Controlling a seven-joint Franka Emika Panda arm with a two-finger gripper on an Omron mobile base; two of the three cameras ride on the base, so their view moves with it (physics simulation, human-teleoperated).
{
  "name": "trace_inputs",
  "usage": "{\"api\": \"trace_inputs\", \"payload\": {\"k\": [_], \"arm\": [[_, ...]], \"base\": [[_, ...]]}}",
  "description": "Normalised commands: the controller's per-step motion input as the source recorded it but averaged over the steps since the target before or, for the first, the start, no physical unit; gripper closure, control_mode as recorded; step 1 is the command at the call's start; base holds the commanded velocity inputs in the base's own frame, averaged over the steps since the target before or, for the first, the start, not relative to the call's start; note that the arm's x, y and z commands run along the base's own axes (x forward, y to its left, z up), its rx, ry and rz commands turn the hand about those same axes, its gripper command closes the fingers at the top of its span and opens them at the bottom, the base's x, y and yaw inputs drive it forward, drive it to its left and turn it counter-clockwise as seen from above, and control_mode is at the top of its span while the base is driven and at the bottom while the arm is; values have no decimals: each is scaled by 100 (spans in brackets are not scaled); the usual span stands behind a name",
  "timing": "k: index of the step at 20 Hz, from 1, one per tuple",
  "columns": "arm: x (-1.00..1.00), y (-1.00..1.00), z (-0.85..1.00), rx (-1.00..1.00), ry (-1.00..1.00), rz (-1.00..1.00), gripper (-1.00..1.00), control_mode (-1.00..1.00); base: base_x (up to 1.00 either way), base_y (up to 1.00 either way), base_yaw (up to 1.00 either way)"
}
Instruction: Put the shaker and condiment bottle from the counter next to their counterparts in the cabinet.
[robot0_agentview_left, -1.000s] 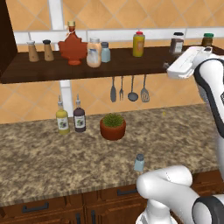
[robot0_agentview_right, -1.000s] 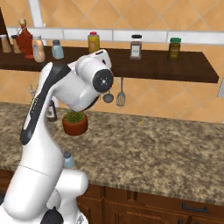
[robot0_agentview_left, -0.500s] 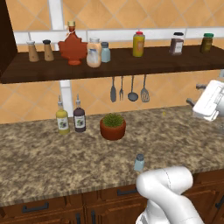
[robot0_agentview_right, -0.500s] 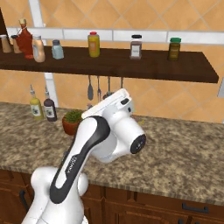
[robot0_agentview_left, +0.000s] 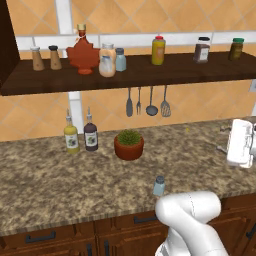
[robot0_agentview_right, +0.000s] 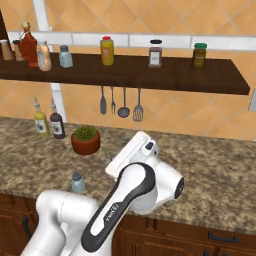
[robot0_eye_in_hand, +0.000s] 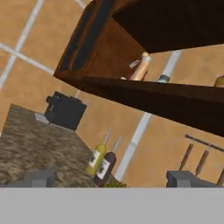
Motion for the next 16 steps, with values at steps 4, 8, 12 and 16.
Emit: {"api": "trace_inputs", "payload": {"k": [4,8,12,16], "arm": [[0,-12,-46,-25,23,46,-100,-100],[0,6,-18,-20,5,51,-100,-100],[0,57,-4,-19,1,32,-100,-100],[26,51,-26,-19,7,-8,-100,-100]], "base": [[0,0,0],[0,0,0],[0,0,0],[0,0,0]]}}
